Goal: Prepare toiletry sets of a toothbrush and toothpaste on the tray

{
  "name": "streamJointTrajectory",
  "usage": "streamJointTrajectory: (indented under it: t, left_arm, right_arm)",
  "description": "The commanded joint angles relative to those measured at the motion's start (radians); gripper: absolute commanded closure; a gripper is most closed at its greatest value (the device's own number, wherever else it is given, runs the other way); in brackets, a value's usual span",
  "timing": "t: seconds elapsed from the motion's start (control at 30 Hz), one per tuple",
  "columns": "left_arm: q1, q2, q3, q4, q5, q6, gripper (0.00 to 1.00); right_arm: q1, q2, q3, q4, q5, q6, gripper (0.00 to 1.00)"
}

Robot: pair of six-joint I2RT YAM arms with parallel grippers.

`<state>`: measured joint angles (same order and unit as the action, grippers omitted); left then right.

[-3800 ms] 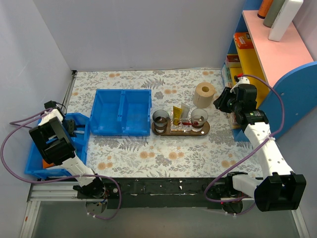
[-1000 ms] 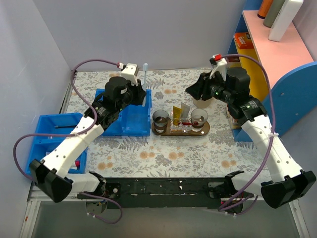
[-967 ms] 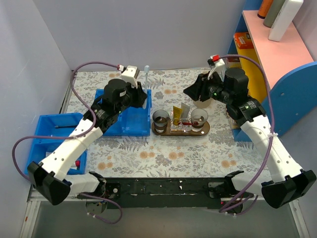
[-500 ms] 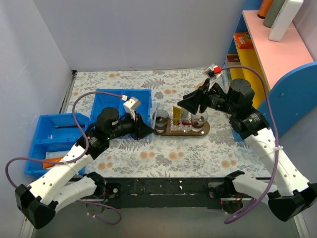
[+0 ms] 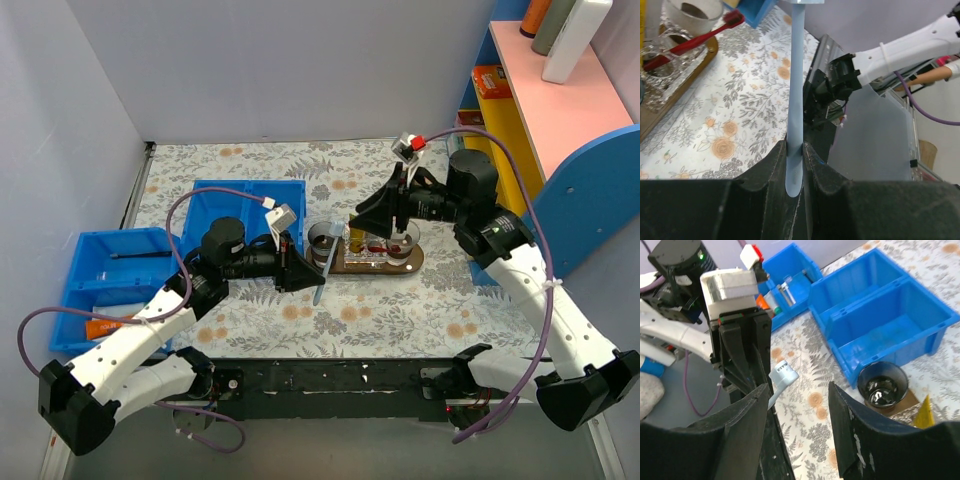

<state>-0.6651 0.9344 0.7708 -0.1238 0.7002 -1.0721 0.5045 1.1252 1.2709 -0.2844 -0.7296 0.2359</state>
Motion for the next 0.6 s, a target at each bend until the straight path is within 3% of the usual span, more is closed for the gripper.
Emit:
streamJointTrajectory:
  t: [0.0, 0.3, 0.57]
  left_arm:
    - [-0.005, 0.011, -0.027, 0.078, 0.131, -0.020, 1.00]
    - [-0.007, 0.001, -0.039, 0.079, 0.203, -0.031, 1.00]
    - [-0.007, -0.009, -0.045, 0.081, 0.209, -0.038, 1.00]
  right_arm:
    - [0.023, -0.031, -0.053, 0.050, -0.088, 0.023, 0.41]
    - [0.069, -0.039, -0.102, 0.077, -0.113, 0.048, 0.41]
    - [0.106, -0.047, -0.133, 0.136, -0.120, 0.091, 0.47]
